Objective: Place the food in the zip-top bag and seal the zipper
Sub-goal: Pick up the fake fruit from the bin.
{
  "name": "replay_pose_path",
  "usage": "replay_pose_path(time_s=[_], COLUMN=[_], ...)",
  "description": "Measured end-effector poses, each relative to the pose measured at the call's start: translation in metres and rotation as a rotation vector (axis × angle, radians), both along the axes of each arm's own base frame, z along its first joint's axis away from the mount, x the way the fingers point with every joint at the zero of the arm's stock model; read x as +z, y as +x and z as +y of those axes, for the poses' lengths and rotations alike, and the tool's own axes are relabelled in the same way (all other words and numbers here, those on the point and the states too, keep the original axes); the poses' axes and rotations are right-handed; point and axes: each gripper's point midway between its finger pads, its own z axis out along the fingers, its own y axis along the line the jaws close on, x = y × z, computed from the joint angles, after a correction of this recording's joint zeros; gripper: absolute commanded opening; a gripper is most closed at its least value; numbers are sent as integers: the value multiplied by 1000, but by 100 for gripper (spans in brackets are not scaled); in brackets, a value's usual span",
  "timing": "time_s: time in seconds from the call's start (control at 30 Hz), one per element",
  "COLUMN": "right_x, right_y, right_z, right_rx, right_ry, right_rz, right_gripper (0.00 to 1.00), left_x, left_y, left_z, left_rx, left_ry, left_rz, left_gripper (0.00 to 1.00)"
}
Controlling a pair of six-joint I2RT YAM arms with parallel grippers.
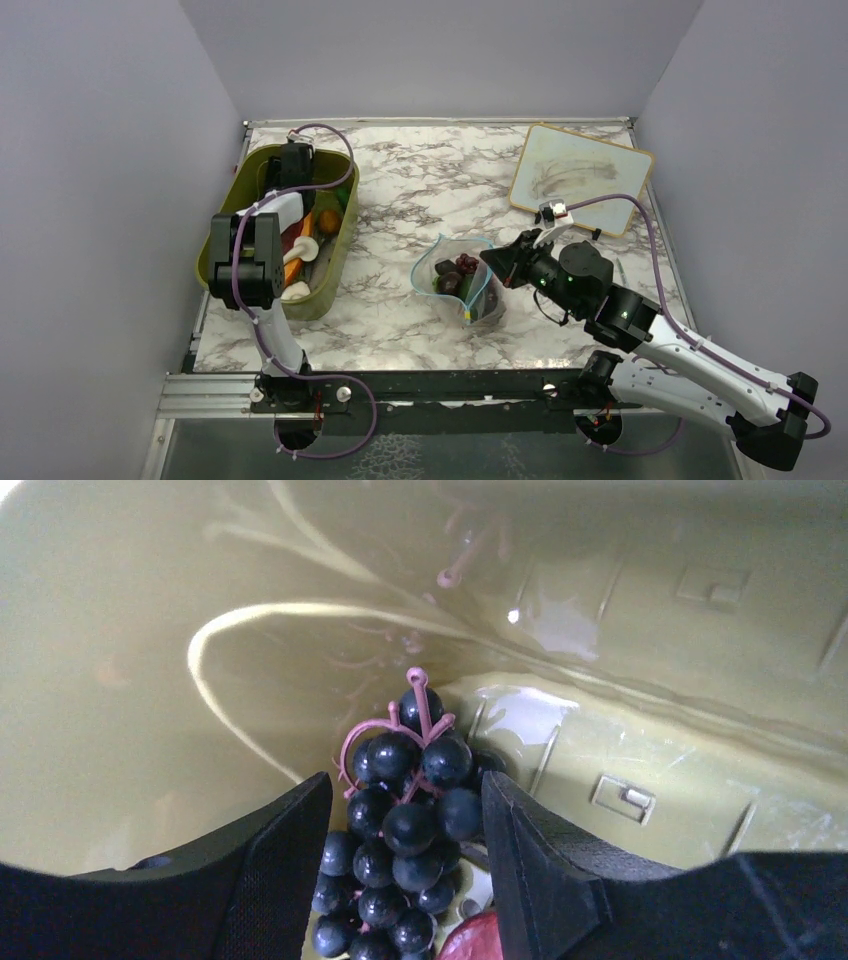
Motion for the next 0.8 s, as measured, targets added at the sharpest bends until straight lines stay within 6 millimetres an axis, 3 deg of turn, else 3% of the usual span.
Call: replay_pose_path(time_s=[0.53,0.8], right_x=[0,4], right_y=[1,1], right_z=[-3,-6], right_rx=[-18,-28], right_ry=[4,13], right_rz=[5,-4], right_gripper=[1,1], left_x=[-7,-5], left_y=[17,17], left_z=[0,1], left_rx=[29,40], left_ry=[-52,-47], left_rz=[-33,-26], left_gripper=[43,44])
